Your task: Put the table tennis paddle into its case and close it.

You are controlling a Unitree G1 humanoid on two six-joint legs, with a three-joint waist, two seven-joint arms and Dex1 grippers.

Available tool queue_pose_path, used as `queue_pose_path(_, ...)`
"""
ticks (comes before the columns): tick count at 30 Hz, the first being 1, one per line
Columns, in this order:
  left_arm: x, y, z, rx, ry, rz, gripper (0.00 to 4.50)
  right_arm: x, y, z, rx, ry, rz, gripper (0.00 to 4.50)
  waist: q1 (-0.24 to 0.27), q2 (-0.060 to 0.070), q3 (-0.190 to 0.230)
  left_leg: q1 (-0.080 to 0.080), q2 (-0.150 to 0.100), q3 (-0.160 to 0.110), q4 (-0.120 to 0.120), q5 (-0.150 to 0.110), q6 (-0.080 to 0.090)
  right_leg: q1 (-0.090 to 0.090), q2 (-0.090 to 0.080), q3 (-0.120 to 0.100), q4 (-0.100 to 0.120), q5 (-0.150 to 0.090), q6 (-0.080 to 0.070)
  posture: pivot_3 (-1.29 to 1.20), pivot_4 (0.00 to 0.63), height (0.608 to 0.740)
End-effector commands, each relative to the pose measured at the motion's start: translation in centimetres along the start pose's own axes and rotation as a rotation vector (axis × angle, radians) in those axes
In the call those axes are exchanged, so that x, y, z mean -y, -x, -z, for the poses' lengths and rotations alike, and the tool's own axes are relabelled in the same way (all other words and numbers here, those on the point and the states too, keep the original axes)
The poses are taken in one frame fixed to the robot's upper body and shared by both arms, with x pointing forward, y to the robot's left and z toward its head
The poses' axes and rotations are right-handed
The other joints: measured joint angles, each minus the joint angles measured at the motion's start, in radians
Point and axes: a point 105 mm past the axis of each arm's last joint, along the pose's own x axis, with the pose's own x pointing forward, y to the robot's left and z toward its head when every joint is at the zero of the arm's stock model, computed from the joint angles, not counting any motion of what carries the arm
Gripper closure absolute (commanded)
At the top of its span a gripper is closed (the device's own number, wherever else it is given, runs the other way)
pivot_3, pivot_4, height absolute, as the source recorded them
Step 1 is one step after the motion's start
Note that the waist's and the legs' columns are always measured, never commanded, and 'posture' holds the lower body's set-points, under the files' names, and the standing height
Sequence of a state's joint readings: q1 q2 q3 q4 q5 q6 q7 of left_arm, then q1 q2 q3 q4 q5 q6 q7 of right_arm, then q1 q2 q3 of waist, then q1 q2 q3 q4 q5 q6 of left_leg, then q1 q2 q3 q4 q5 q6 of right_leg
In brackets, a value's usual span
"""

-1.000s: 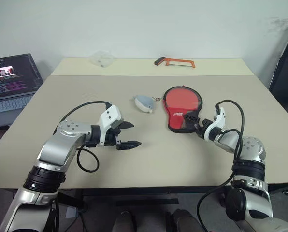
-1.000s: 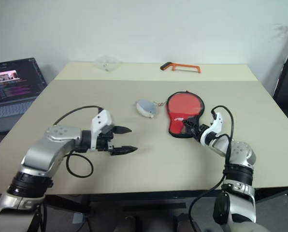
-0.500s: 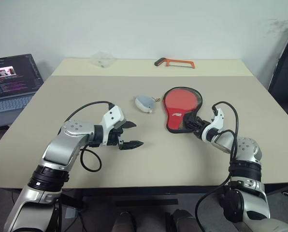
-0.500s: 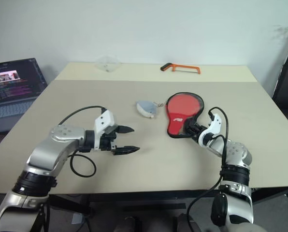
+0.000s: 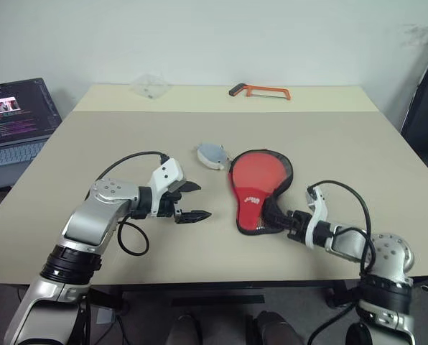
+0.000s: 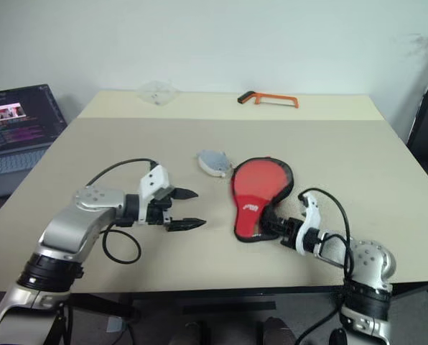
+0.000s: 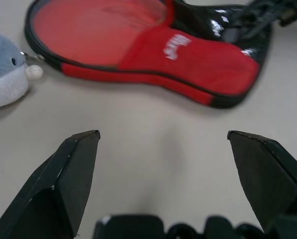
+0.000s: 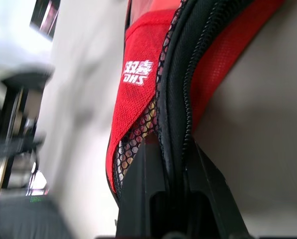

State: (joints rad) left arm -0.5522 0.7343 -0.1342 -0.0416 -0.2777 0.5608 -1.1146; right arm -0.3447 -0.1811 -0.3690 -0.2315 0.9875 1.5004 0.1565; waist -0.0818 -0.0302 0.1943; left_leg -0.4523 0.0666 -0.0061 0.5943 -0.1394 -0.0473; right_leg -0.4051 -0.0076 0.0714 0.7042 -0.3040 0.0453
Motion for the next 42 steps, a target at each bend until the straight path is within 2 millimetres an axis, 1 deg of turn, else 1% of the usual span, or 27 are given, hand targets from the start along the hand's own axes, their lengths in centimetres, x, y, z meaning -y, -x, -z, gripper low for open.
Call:
queue_pose_path(1, 0.0, 0.3, -1.2, 0.008, -0.050, 0.010, 0.00, -2.3, 0.6, 3.2, -0.134, 0.047, -0.125, 4.48, 0.000, 0.000, 0.000, 0.000, 0.000, 0.000, 0.000, 0.000, 0.000, 0.000, 0.000, 0.000, -0.001, 0.000, 0.000, 0.00, 0.150, 0.740)
queue_pose_path(7, 0.0, 0.2, -1.4, 0.003, -0.057, 0.022, 0.00, -2.5, 1.5, 5.0, -0.202, 0.100, -0.133, 4.48, 0.000, 0.000, 0.000, 0.000, 0.000, 0.000, 0.000, 0.000, 0.000, 0.000, 0.000, 0.000, -0.001, -0.002, 0.004, 0.00, 0.150, 0.740)
queue_pose_path(11, 0.0, 0.1, -1.5, -0.001, -0.060, 0.026, 0.00, -1.6, 1.5, 6.0, -0.243, 0.105, -0.084, 4.48, 0.000, -0.001, 0.000, 0.000, 0.000, 0.000, 0.000, 0.000, 0.000, 0.000, 0.000, 0.000, -0.002, -0.002, 0.004, 0.00, 0.150, 0.740)
queue_pose_path(17, 0.0, 0.2, -1.7, -0.002, -0.063, 0.029, 0.00, -1.8, 1.1, 6.4, -0.253, 0.127, -0.083, 4.48, 0.000, -0.002, -0.001, 0.000, 0.000, 0.000, -0.001, 0.000, 0.000, 0.001, 0.000, 0.000, -0.005, -0.002, 0.004, 0.00, 0.150, 0.740)
queue_pose_path(21, 0.0, 0.3, -1.7, -0.006, -0.063, 0.025, 0.00, -2.7, 1.3, 6.9, -0.266, 0.139, -0.135, 4.48, 0.000, -0.002, -0.001, 0.000, 0.001, -0.001, -0.001, 0.000, 0.000, 0.001, 0.001, 0.000, -0.004, -0.002, 0.004, 0.00, 0.150, 0.740)
queue_pose_path(27, 0.0, 0.1, -1.7, -0.006, -0.063, 0.024, 0.00, -2.6, 1.5, 7.5, -0.281, 0.138, -0.127, 4.48, 0.001, -0.003, -0.002, 0.000, 0.001, -0.001, -0.001, 0.000, 0.000, 0.001, 0.001, 0.000, -0.005, -0.002, 0.004, 0.00, 0.150, 0.740)
queue_pose_path(32, 0.0, 0.1, -1.7, -0.006, -0.065, 0.025, 0.00, -3.0, 1.3, 7.7, -0.278, 0.136, -0.142, 4.48, 0.001, -0.003, -0.002, 0.000, 0.001, -0.001, -0.001, 0.000, 0.000, 0.001, 0.001, -0.001, -0.005, -0.002, 0.004, 0.00, 0.150, 0.740)
queue_pose_path(35, 0.0, 0.1, -1.7, -0.006, -0.065, 0.024, 0.00, -2.8, 1.2, 7.7, -0.272, 0.133, -0.129, 4.48, 0.001, -0.004, -0.002, 0.000, 0.001, -0.001, -0.001, 0.000, 0.000, 0.001, 0.001, -0.001, -0.005, -0.002, 0.004, 0.00, 0.150, 0.740)
queue_pose_path(37, 0.0, 0.1, -1.7, -0.006, -0.066, 0.023, 0.00, -3.2, 1.2, 7.4, -0.254, 0.147, -0.148, 4.48, 0.000, -0.004, -0.002, 0.000, 0.002, -0.001, -0.001, 0.000, 0.000, 0.001, 0.001, -0.001, -0.005, -0.002, 0.004, 0.00, 0.150, 0.740)
queue_pose_path(42, 0.1, 0.0, -1.7, -0.007, -0.070, 0.026, 0.00, -3.0, 1.2, 6.7, -0.233, 0.206, -0.117, 4.48, 0.000, -0.004, -0.002, 0.000, 0.002, -0.001, -0.001, 0.000, 0.000, 0.001, 0.002, -0.001, -0.005, -0.002, 0.004, 0.00, 0.150, 0.740)
